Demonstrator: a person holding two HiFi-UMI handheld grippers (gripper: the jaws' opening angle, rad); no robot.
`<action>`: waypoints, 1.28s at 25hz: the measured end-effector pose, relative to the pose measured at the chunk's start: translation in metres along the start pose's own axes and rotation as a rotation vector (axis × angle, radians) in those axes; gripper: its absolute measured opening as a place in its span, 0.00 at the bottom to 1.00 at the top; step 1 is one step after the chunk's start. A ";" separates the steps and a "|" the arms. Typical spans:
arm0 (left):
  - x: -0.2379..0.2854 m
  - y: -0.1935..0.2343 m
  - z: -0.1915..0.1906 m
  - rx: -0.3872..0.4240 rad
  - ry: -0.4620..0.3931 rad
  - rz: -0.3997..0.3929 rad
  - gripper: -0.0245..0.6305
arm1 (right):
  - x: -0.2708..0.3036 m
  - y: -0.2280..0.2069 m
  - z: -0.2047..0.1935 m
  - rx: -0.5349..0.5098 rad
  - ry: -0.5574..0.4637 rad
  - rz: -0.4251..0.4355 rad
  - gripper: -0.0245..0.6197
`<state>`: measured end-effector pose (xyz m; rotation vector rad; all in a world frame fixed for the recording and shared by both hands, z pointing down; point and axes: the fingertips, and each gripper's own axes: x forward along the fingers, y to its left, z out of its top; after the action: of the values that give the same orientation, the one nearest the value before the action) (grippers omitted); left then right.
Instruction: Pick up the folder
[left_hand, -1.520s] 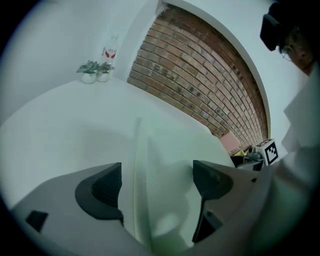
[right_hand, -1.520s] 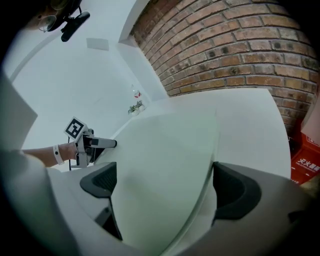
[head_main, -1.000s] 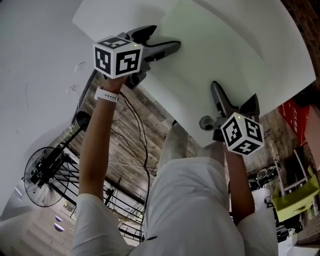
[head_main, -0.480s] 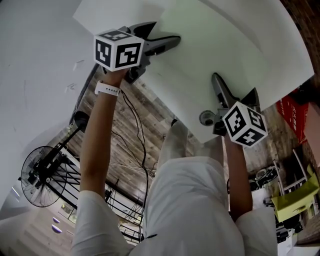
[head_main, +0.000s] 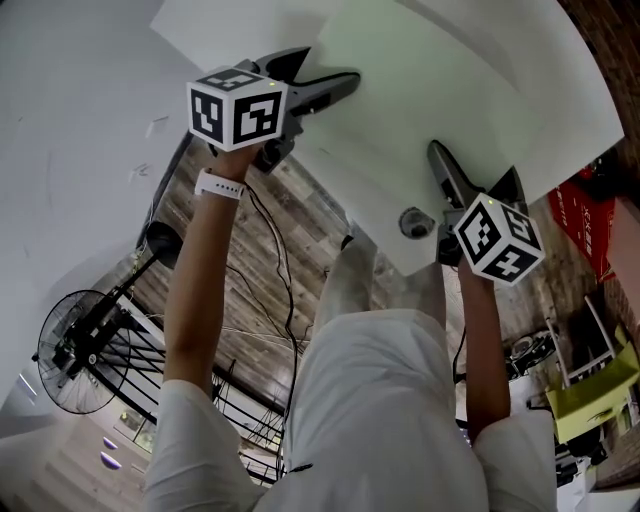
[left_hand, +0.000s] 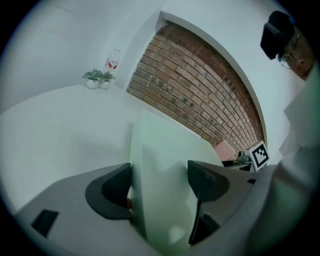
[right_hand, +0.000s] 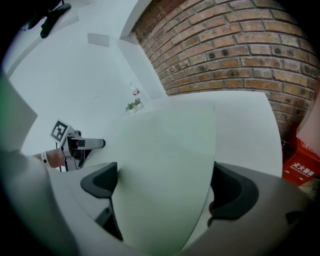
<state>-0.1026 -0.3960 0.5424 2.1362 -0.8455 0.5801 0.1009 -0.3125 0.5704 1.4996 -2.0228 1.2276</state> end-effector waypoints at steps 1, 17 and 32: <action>-0.003 -0.003 0.000 0.003 -0.007 0.004 0.60 | -0.003 0.000 0.000 -0.008 -0.003 0.000 0.94; -0.060 -0.076 0.015 0.095 -0.127 0.041 0.59 | -0.073 0.012 0.012 -0.068 -0.108 0.016 0.92; -0.183 -0.136 0.006 0.053 -0.384 0.139 0.58 | -0.158 0.085 0.043 -0.284 -0.226 0.121 0.92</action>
<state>-0.1271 -0.2634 0.3587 2.2872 -1.2062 0.2632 0.0944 -0.2454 0.3986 1.4480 -2.3483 0.7957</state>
